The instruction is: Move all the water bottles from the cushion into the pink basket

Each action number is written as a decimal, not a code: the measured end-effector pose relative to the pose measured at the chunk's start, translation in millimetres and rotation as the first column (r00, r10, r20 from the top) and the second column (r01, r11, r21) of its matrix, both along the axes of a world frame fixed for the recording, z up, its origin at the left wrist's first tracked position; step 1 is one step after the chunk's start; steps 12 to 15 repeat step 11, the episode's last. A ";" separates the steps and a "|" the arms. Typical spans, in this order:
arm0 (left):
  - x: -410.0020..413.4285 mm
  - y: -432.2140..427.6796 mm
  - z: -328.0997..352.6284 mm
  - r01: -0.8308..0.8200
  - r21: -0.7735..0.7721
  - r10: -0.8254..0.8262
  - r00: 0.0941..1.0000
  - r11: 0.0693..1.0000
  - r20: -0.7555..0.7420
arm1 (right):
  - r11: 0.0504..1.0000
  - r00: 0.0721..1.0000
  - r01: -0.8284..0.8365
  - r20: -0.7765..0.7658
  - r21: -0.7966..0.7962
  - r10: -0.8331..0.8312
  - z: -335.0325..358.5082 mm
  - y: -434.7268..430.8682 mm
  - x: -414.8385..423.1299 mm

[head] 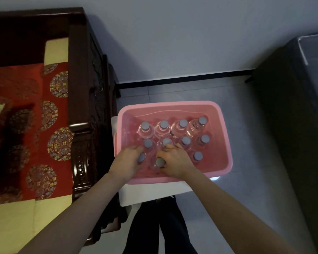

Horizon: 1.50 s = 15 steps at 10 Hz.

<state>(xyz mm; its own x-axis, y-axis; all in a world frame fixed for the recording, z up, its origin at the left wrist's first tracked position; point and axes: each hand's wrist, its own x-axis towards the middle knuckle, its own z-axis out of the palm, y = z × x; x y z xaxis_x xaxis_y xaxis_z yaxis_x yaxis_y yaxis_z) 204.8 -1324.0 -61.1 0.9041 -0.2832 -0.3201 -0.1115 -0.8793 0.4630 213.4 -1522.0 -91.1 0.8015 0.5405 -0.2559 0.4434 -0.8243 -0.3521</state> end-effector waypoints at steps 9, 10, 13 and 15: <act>3.2 -15.9 -21.3 0.103 0.305 -0.056 0.986 0.947 -0.160 | 0.986 0.991 -0.133 -0.014 -0.097 0.132 -2.5 7.4 14.1; 7.6 -18.2 -22.4 0.103 0.342 -0.047 0.985 0.934 -0.168 | 0.990 0.989 -0.119 -0.103 -0.080 0.110 4.8 7.7 15.2; 9.3 -19.7 -22.0 0.094 0.357 -0.026 0.981 0.929 -0.193 | 0.993 0.987 -0.062 -0.152 -0.096 0.047 12.7 8.0 13.5; 9.3 -19.7 -22.0 0.094 0.357 -0.026 0.981 0.929 -0.193 | 0.993 0.987 -0.062 -0.152 -0.096 0.047 12.7 8.0 13.5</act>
